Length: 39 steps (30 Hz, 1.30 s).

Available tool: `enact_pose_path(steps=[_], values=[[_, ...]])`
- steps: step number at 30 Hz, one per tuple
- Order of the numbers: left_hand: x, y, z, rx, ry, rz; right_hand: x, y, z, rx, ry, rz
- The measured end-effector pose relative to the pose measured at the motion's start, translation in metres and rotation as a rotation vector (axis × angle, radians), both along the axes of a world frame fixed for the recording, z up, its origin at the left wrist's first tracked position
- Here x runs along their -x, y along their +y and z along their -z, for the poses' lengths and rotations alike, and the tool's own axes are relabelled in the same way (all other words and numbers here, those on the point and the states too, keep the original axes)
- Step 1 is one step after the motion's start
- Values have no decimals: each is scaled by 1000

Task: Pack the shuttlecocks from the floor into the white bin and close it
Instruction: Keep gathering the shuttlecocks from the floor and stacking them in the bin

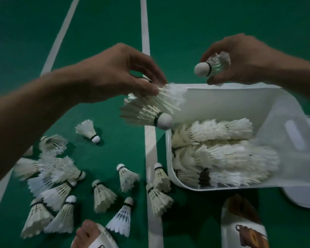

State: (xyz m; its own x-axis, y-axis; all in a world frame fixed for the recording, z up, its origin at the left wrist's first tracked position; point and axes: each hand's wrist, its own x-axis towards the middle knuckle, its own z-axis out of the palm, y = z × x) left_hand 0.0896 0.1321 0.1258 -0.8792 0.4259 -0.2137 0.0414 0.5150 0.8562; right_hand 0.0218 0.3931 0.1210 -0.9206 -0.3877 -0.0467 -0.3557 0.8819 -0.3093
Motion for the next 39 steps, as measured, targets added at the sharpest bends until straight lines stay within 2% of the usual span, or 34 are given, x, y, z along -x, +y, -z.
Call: enact_pose_path(steps=[2, 7, 9, 13, 20, 24, 29, 33, 39], values=[[8, 26, 0, -11, -148, 136, -2, 26, 4, -69, 21, 42], [34, 107, 24, 218, -348, 450, -12, 79, 28, -243, -11, 66], [45, 139, 34, 303, -464, 528, -16, 98, 39, -264, -38, 81], [61, 188, 51, 504, -562, 645, -19, 127, 50, -215, -15, 141], [74, 236, 78, 713, -525, 710, -34, 147, 74, -123, 1, 138], [80, 251, 83, 792, -472, 713, -36, 168, 83, -209, -30, 150], [83, 267, 90, 935, -379, 775, -37, 163, 92, -322, 23, 127], [86, 268, 92, 931, -393, 769, -37, 160, 99, -355, 12, 145], [91, 259, 85, 825, -391, 709, -32, 158, 94, -306, -10, 231]])
